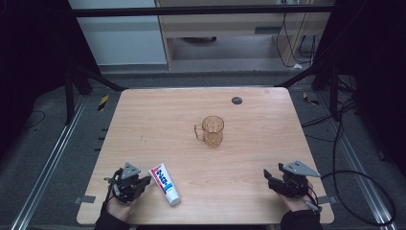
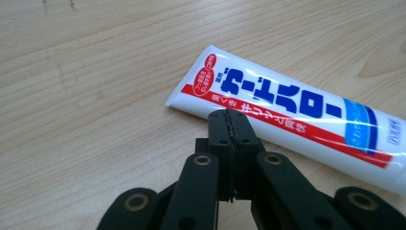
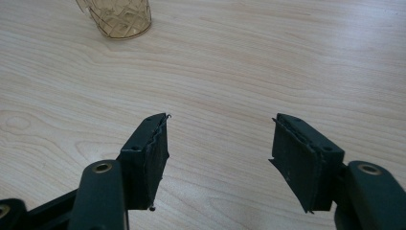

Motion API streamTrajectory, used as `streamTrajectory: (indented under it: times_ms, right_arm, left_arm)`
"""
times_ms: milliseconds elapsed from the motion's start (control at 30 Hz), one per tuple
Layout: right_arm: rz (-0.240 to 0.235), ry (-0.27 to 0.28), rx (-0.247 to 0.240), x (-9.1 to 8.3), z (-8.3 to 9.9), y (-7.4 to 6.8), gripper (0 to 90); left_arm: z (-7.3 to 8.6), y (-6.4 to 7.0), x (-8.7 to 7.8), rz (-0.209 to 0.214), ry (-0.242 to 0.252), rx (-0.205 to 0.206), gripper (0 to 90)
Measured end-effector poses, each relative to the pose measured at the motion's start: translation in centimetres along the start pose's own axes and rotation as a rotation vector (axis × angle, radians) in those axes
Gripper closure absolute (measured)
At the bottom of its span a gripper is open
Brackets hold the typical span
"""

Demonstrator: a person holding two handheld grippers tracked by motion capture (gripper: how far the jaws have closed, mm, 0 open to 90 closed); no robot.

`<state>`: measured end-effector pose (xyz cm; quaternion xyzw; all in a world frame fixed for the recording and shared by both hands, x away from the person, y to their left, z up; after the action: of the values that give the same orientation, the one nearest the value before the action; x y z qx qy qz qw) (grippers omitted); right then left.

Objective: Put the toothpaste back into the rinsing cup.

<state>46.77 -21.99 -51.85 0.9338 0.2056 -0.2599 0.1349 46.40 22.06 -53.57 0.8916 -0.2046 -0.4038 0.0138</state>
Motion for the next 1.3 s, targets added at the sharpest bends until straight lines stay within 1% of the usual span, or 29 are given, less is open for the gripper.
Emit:
streamTrajectory:
  times_ms: [133, 200, 233, 267, 367, 433, 467, 533, 633, 733, 833, 867, 933, 1067, 1233, 1300]
  right_arm:
    - [0.004, -0.005, -0.007, 0.1, 0.1, 0.1, 37.0]
    - [-0.002, -0.007, 0.006, 0.1, 0.1, 0.0, 36.9]
    - [-0.001, -0.006, 0.001, 0.1, 0.1, 0.1, 36.9]
    - [-0.001, -0.006, 0.001, 0.1, 0.1, 0.1, 36.9]
    - [0.002, -0.006, 0.001, 0.1, 0.1, 0.1, 36.8]
    - [0.003, -0.005, 0.001, 0.2, 0.1, 0.1, 36.7]
    - [0.007, -0.004, -0.008, 0.2, 0.1, 0.2, 36.7]
    - [0.007, -0.006, -0.007, 0.2, 0.1, 0.2, 36.6]
    - [0.006, -0.006, -0.007, 0.3, 0.1, 0.2, 36.6]
    - [0.006, -0.007, -0.006, 0.3, 0.1, 0.2, 36.6]
    - [0.007, -0.008, -0.009, 0.3, 0.2, 0.2, 36.6]
    - [0.002, -0.009, -0.002, 0.3, 0.2, 0.1, 36.6]
    - [0.004, -0.006, -0.011, 0.3, 0.1, 0.2, 36.7]
    - [0.004, -0.003, -0.010, 0.4, 0.0, 0.1, 36.7]
    - [-0.003, -0.009, -0.004, 0.4, 0.1, 0.0, 36.7]
    - [-0.002, -0.009, -0.004, 0.4, 0.1, 0.0, 36.7]
  left_arm:
    - [-0.4, 0.0, 0.9, -0.018, -0.003, -0.007, 88.8]
    - [-0.5, -0.1, 1.2, -0.020, -0.007, -0.012, 88.7]
    - [-0.7, -0.3, 1.3, -0.027, 0.002, -0.018, 88.8]
    - [-0.7, -0.3, 1.3, -0.027, 0.002, -0.018, 88.8]
    - [-1.1, -0.5, 1.4, -0.021, 0.016, -0.037, 88.8]
    - [-1.3, -0.5, 1.6, -0.018, 0.019, -0.043, 88.8]
    - [-1.4, -0.5, 1.7, -0.020, 0.018, -0.043, 88.8]
    - [-1.5, -0.5, 2.0, -0.032, 0.014, -0.032, 88.8]
    - [-1.7, -0.3, 2.4, -0.028, 0.014, -0.036, 88.8]
    - [-2.1, 0.1, 2.8, -0.024, 0.019, -0.030, 88.8]
    - [-2.5, 0.7, 3.2, -0.018, 0.018, -0.015, 88.8]
    - [-2.6, 0.9, 3.3, -0.017, 0.021, -0.013, 88.8]
    - [-2.6, 1.2, 3.5, -0.015, 0.013, -0.004, 88.8]
    - [-3.0, 2.0, 4.0, -0.003, 0.013, 0.006, 88.8]
    - [-3.4, 3.0, 4.5, 0.010, 0.009, 0.037, 88.8]
    - [-3.5, 3.5, 4.7, 0.014, 0.002, 0.056, 88.8]
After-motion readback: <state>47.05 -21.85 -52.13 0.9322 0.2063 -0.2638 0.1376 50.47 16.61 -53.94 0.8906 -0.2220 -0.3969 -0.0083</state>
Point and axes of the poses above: each handheld gripper's, and its own axes: x roughly forward along the jaws, z roughly out of its underside, y roughly to its right, the point moved 8 cm from there along x, roughly forward along the jaws, and after that the axes turned 12 degrees about -x, right-handed, at the moved point
